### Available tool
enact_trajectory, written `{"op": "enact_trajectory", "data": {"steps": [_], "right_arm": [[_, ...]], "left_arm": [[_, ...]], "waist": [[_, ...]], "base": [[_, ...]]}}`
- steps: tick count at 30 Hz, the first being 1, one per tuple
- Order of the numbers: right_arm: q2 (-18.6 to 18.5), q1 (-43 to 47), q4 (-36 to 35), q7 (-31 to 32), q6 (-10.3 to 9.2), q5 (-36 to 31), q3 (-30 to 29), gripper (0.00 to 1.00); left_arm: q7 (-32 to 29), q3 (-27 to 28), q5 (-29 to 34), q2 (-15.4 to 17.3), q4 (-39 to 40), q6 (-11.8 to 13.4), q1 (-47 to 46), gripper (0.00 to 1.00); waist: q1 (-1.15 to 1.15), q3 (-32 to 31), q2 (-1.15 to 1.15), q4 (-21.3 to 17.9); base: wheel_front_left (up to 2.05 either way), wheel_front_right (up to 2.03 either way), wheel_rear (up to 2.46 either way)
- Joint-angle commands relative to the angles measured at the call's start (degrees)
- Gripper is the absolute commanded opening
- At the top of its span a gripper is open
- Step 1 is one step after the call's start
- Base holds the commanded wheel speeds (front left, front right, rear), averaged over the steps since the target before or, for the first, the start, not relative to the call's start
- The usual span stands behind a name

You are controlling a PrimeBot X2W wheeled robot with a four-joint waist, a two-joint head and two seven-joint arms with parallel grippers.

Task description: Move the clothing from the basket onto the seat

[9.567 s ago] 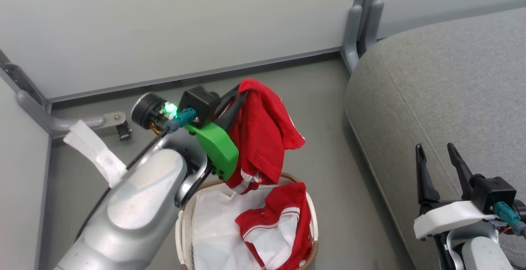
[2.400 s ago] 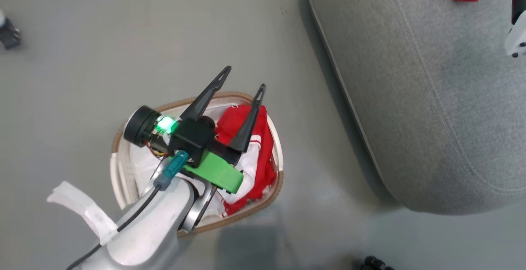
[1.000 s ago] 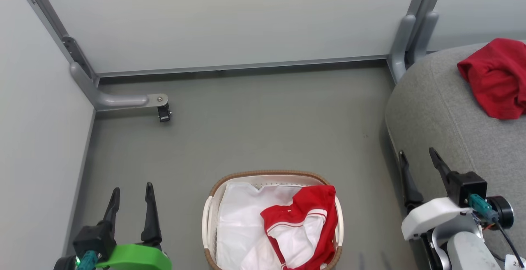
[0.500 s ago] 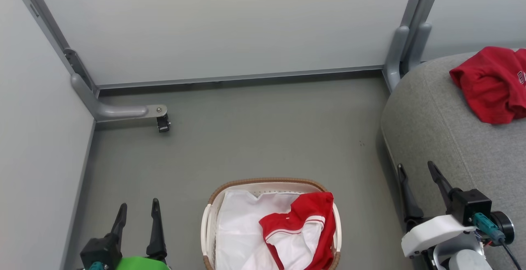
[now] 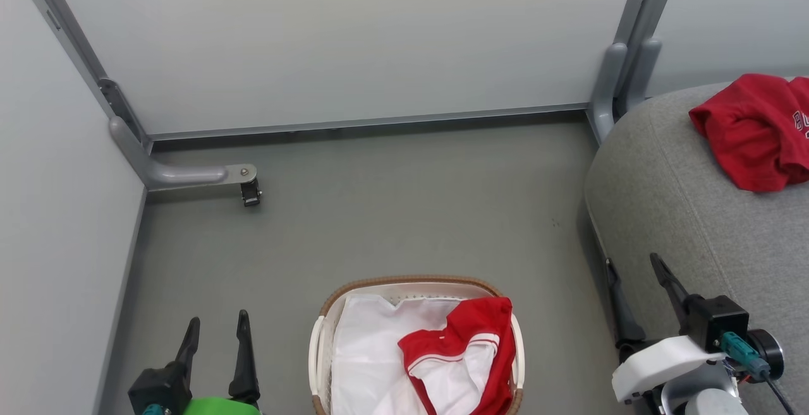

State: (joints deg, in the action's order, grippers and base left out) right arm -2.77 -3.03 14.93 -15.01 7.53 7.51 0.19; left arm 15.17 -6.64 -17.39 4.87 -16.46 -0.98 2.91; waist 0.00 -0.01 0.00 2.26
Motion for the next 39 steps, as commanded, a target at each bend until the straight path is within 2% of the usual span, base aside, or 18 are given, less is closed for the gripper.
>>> {"op": "enact_trajectory", "data": {"steps": [1,23,31,39], "right_arm": [[-0.2,0.2,0.0,-0.2,-0.08,0.1,0.0,1.0],[-0.2,-0.5,0.4,-0.3,-0.08,0.3,0.4,1.0],[-0.2,-2.8,-0.7,-0.3,-0.08,-1.1,-0.7,1.0],[-0.2,-6.1,-2.6,-0.2,-0.08,-2.6,-3.4,1.0]], "left_arm": [[0.0,0.3,0.5,0.0,0.0,-0.2,-0.4,1.0],[0.0,1.3,2.3,-1.0,0.1,-1.5,-1.6,1.0],[0.0,-0.4,4.3,-0.7,-0.2,-2.3,-5.9,1.0],[0.0,-3.4,6.6,-0.5,-2.7,-3.6,-15.7,1.0]], "waist": [[0.0,0.0,0.0,0.0],[0.0,1.4,0.0,-0.1],[0.0,5.4,0.0,-0.6],[0.0,12.9,0.0,-2.1]], "base": [[0.0,0.0,0.0],[0.0,0.0,0.0],[0.0,0.0,0.0],[0.0,0.0,0.0]]}}
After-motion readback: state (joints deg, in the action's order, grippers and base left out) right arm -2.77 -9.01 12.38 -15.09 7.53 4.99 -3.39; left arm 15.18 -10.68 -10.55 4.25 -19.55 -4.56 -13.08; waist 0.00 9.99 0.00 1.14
